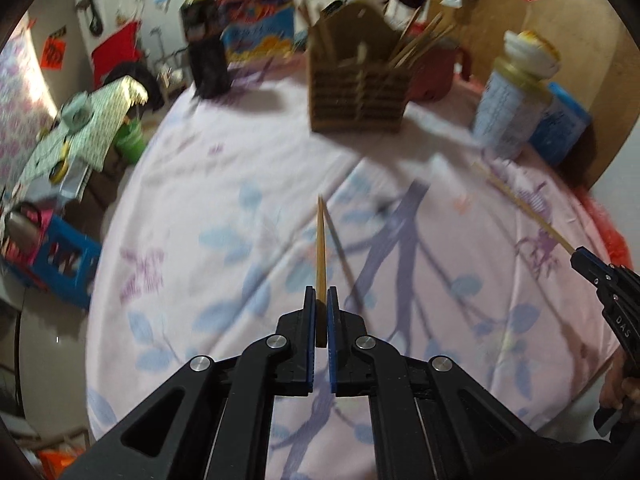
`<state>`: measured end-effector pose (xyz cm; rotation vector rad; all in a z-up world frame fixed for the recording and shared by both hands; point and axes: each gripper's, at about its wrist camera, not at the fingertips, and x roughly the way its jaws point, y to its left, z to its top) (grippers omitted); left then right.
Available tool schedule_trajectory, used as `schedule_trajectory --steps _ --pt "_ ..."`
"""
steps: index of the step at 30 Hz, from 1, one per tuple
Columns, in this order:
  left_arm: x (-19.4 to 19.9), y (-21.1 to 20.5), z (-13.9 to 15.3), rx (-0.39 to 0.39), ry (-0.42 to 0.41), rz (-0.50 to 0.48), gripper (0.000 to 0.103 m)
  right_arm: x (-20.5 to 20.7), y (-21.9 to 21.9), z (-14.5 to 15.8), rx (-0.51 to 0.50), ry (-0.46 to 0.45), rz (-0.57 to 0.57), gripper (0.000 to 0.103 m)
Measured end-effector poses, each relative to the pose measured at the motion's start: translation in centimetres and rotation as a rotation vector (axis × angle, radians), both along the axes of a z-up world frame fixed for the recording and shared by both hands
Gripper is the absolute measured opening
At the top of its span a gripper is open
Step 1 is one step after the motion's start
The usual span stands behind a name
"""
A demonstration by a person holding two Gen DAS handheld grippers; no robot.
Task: Organize utensils
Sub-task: 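Lift the left gripper's chopstick toward the holder while the right gripper carries its chopstick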
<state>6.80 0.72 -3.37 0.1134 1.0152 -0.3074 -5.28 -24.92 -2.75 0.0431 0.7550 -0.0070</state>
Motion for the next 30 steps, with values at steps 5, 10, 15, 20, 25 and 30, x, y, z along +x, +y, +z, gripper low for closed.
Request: schedule_trajectory --steps 5,10,15,20,25,30 --pt "0.7 -0.8 3.0 -0.016 -0.045 -0.027 0.006 0.1 0.8 2.4 0.003 -0.062 0.008 0.007" --pt "1.2 -0.7 4.8 -0.032 -0.061 -0.035 0.006 0.5 1.7 3.9 0.006 -0.106 0.033 0.007" --pt "0.9 -0.6 5.3 -0.029 -0.046 -0.041 0.006 1.0 2.0 5.1 0.023 -0.138 0.05 0.007" --pt "0.8 0.1 4.4 -0.009 -0.004 -0.017 0.006 2.4 2.5 6.0 0.042 -0.156 0.085 0.007" --pt "0.1 1.4 2.8 0.01 0.066 0.025 0.006 3.7 3.8 5.9 0.048 -0.143 0.135 0.007" --pt "-0.2 1.3 2.1 0.028 0.098 0.033 0.006 4.5 4.6 5.6 0.053 -0.124 0.172 0.007"
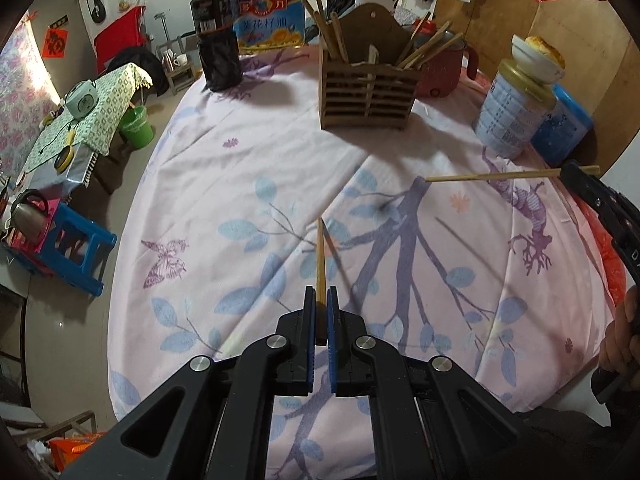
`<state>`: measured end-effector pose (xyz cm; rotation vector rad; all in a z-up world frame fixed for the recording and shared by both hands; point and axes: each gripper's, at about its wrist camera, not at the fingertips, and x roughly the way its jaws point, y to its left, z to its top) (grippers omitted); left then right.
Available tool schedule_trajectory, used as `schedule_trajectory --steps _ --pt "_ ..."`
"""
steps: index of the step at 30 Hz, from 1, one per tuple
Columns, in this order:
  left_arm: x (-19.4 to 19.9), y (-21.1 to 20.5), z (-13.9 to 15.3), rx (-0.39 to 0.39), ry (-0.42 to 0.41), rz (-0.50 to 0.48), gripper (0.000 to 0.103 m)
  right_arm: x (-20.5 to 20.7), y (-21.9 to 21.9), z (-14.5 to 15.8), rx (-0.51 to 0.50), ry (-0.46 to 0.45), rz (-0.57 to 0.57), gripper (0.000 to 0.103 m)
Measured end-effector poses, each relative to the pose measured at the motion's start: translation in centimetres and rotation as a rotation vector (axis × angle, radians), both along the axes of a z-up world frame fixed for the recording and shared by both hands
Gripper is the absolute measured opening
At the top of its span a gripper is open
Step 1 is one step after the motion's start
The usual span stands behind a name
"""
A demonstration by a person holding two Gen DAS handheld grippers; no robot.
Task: Organize utensils
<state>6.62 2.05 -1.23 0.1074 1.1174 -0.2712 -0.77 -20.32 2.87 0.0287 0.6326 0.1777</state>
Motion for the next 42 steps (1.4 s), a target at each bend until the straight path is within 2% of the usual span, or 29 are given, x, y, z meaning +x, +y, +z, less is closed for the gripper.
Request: schedule_trajectory --steps 7,16,26,36,42 --pt "1.0 -1.0 -0.1 0.019 0.007 -0.014 0.006 -0.1 -0.4 0.1 -0.002 0.007 -0.004 0.007" --pt "2.7 -2.8 -0.2 0.044 0.003 -0.067 0.006 -1.2 -1.4 0.3 -0.007 0.006 -0.062 0.007" --pt "5.2 -3.2 2.1 -0.001 -0.064 -0.098 0.006 -2.3 -2.1 1.3 -0.019 -0.02 -0.119 0.007" --pt "8.2 -3.6 9.0 -0.049 -0.173 -0.156 0.006 -2.2 -2.3 4.0 -0.009 -0.08 -0.125 0.007" --pt "11.1 -5.6 12.7 -0.066 -0.232 -0.203 0.006 -3.0 -3.0 3.9 0.0 -0.076 -0.161 0.007"
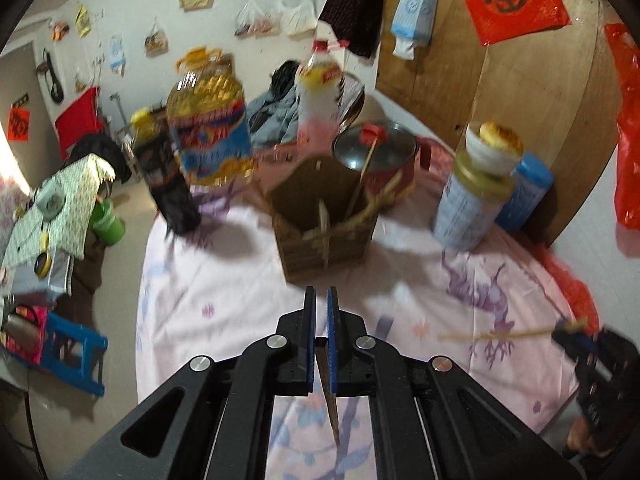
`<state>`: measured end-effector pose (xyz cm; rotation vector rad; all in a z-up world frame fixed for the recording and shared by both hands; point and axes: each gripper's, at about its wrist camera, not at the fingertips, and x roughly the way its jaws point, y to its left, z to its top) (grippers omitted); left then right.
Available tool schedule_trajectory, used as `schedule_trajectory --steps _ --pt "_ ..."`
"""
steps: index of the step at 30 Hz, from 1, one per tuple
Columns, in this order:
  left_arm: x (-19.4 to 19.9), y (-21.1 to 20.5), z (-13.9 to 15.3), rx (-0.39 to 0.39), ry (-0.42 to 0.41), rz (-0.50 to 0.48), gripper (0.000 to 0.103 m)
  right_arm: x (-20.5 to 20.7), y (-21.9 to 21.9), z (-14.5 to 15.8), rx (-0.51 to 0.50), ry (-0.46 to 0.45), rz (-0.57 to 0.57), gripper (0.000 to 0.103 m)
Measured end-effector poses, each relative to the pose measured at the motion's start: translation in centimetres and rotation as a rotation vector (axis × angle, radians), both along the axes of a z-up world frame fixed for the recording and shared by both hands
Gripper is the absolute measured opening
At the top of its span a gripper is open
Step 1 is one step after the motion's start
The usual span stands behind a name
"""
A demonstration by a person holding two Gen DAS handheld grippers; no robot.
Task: Organize utensils
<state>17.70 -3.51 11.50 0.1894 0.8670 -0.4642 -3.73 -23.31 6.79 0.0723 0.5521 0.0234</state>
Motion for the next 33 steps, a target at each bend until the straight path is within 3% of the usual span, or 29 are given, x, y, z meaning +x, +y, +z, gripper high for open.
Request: schedule_trajectory --steps 8,13,19,22,27,33 --pt "5.8 -2.8 4.7 -0.028 -0.11 0.001 0.005 -1.9 -2.1 -0.1 0.011 0.014 -0.111 0.007" --pt "9.5 -4.8 6.1 -0.032 -0.161 0.015 0.005 -3.2 -3.6 -0.1 0.01 0.03 -0.189 0.007" --pt "12.2 -7.2 3.9 -0.02 -0.145 0.008 0.005 -4.4 -5.2 -0.3 0.0 0.055 -0.279 0.007" --pt "13.0 -7.4 2.8 -0.045 -0.112 0.006 0.0 -4.6 -5.8 -0.1 0.008 0.059 -0.301 0.007" --pt "13.6 -6.7 1.3 -0.058 -0.09 0.007 0.002 -3.9 -6.1 -0.3 0.02 0.071 -0.295 0.007" --pt "14.8 -3.5 -0.3 -0.11 0.02 0.052 0.003 -3.0 -5.5 -0.7 0.027 0.079 -0.259 0.007"
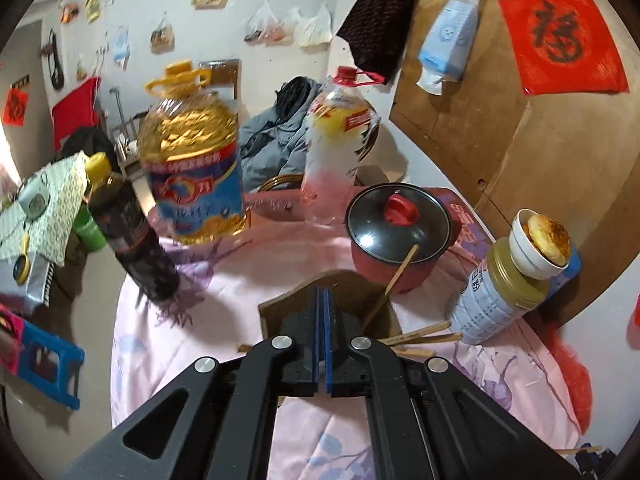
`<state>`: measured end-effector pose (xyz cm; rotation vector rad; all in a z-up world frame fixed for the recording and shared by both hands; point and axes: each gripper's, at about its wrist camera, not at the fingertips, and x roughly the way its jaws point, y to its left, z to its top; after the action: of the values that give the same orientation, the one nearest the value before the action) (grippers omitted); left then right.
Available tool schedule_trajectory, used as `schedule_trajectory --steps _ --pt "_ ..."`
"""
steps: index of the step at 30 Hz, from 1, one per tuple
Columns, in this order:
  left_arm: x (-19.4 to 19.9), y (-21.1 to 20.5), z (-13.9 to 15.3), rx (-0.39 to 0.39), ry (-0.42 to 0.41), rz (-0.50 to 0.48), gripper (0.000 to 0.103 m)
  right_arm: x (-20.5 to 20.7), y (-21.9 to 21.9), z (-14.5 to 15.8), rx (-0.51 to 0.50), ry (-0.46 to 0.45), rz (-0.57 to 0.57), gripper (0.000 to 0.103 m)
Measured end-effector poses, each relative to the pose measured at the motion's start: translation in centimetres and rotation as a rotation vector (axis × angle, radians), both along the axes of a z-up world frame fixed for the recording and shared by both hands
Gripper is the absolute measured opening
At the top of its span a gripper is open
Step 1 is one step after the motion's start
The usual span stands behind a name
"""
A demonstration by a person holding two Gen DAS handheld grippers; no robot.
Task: Organize utensils
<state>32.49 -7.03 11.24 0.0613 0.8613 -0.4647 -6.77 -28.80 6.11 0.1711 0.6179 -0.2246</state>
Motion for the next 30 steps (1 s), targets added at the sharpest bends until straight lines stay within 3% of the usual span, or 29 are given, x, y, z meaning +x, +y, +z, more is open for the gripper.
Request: schedule_trajectory --steps 2,3,5,10,12,16,22,30 --pt "-0.4 0.1 -0.5 0.007 0.002 -0.016 0.009 0.3 0.0 0.0 0.002 0.0 0.008 0.007" --pt "-0.7 0.0 -0.7 0.018 0.0 -0.019 0.033 0.4 0.1 0.0 0.001 0.0 0.012 0.007" --pt "-1.1 -0.3 -1.1 0.039 -0.021 -0.011 0.054 0.5 0.1 0.0 0.001 0.002 0.015 0.007" --pt "-0.7 -1.4 -2.9 0.059 0.003 -0.04 0.054 0.3 0.0 0.0 0.0 0.005 0.005 0.007" --pt "-0.4 -1.9 -4.0 0.081 0.008 -0.051 0.041 0.1 -0.1 0.0 -0.002 0.002 -0.002 0.007" --pt "0.3 -2.4 -6.1 0.106 0.037 -0.056 0.034 -0.1 -0.3 0.0 0.003 0.004 -0.015 0.007" --pt "0.7 -2.2 -6.5 0.111 0.016 -0.047 0.027 -0.1 -0.3 -0.2 0.006 0.005 -0.016 0.007" --pt "0.8 -1.2 -5.9 0.049 0.025 -0.037 0.027 0.3 -0.3 -0.4 0.011 0.011 -0.009 0.007"
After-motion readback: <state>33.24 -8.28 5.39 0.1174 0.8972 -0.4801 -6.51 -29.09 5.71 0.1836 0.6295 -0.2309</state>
